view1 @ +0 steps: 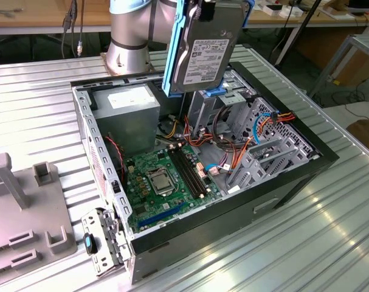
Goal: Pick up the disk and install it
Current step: 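Insert the disk into the insertion slot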
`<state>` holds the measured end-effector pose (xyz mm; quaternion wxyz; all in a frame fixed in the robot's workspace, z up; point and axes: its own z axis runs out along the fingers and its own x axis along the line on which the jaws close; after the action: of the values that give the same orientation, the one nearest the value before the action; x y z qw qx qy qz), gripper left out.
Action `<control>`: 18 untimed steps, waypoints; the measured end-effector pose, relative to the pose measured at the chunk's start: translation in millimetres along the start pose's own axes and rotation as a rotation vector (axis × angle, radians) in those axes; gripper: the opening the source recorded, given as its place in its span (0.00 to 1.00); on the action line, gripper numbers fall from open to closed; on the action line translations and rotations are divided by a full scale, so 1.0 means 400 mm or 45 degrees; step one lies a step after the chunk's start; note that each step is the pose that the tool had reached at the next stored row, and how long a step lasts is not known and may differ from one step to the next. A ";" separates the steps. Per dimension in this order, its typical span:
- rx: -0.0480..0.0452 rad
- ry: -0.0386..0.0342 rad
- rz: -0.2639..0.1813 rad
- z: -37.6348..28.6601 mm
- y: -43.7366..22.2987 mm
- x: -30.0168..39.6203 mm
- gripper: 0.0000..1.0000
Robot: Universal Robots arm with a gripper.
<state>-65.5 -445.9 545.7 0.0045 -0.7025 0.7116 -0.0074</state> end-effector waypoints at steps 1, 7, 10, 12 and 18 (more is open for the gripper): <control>0.001 0.0001 0.000 0.001 -0.006 0.000 0.37; 0.024 -0.0006 0.000 0.017 -0.019 0.018 0.37; 0.026 -0.0050 0.000 0.023 -0.023 0.067 0.37; 0.026 -0.0052 0.000 0.026 -0.024 0.086 0.37; 0.026 -0.0047 0.000 0.039 -0.042 0.124 0.37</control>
<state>-49.0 -495.8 530.5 0.0129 -0.7024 0.7115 -0.0132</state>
